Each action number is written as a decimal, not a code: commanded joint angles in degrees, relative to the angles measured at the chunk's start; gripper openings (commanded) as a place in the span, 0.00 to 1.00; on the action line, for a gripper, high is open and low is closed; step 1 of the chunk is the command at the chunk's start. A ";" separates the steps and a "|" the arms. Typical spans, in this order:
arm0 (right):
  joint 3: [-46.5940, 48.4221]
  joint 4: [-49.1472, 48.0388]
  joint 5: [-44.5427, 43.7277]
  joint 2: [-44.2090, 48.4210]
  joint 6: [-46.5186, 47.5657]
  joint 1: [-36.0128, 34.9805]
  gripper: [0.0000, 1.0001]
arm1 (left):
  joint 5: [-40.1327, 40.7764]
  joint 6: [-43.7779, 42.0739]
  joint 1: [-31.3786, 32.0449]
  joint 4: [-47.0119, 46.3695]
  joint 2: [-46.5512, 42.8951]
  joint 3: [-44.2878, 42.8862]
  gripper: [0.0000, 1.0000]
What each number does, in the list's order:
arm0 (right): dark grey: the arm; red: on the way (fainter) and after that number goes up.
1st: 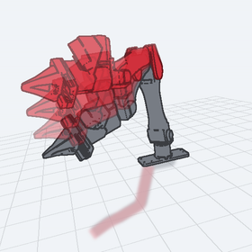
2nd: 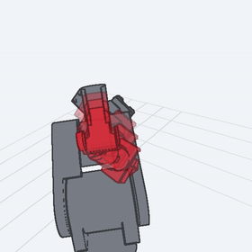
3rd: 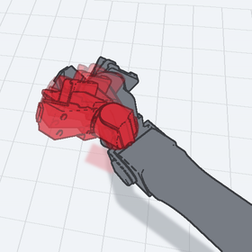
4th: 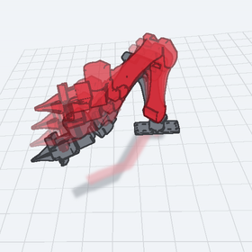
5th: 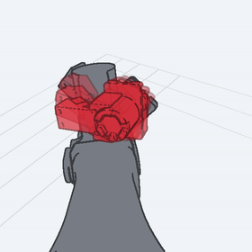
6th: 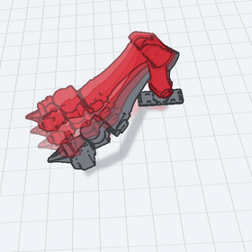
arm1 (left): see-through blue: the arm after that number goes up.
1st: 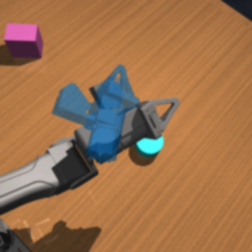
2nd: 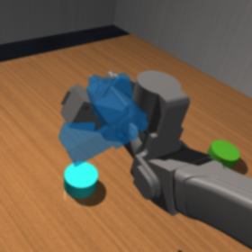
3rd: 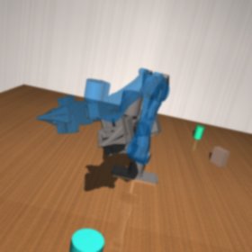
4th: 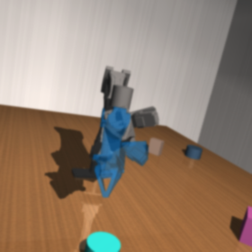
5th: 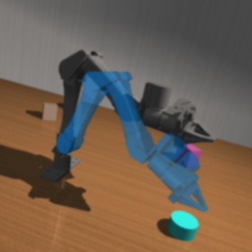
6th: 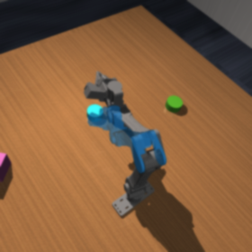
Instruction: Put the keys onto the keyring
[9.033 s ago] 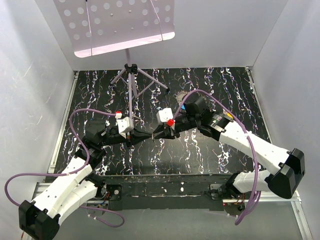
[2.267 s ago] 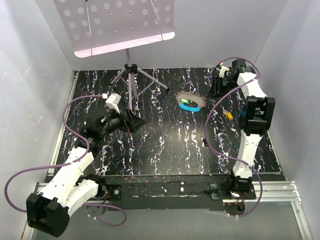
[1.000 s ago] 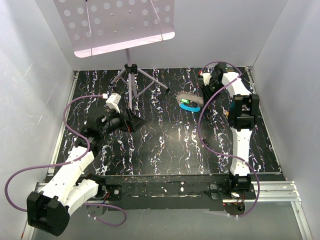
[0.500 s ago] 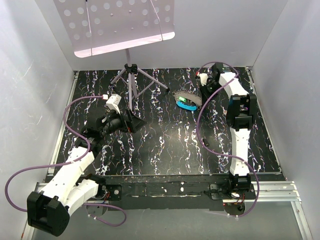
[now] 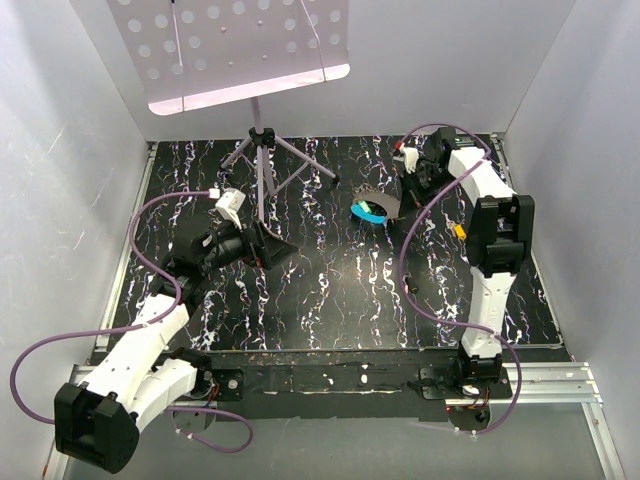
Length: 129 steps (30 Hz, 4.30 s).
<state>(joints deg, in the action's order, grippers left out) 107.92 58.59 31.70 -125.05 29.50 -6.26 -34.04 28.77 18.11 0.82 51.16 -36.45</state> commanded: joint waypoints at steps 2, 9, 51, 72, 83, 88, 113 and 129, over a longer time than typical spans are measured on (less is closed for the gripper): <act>-4.11 3.11 11.70 7.28 -3.65 -0.59 0.01 | -7.17 0.67 -0.35 -5.39 0.61 0.24 0.98; -12.19 1.28 17.59 12.11 -10.93 -4.54 0.01 | -9.38 1.72 0.87 -7.76 3.42 0.67 0.93; -23.63 -13.85 32.55 20.11 -28.26 -14.30 0.01 | -1.02 13.76 13.00 -51.00 39.02 1.91 0.68; -23.11 -13.85 33.42 18.88 -28.62 -14.30 0.01 | -5.07 17.63 13.00 -53.12 42.71 0.68 0.39; -23.28 -13.85 33.51 18.62 -28.62 -14.30 0.01 | -2.96 18.33 13.00 -52.76 42.45 0.68 0.30; -23.11 -13.94 33.69 18.44 -28.70 -14.30 0.01 | -2.61 18.77 13.09 -52.41 42.71 0.24 0.26; -21.97 -10.62 31.58 19.50 -24.59 -14.39 0.09 | -3.14 13.00 13.09 -44.18 38.42 -1.52 0.00; -19.75 -9.16 32.78 38.38 18.21 -14.83 0.67 | -14.38 -67.77 15.02 27.22 11.35 -22.27 0.00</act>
<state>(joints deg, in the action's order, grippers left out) 93.25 56.75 57.17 -93.62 33.43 -20.40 -42.46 -15.99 31.66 14.81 66.76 -58.89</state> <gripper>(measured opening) 0.576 0.019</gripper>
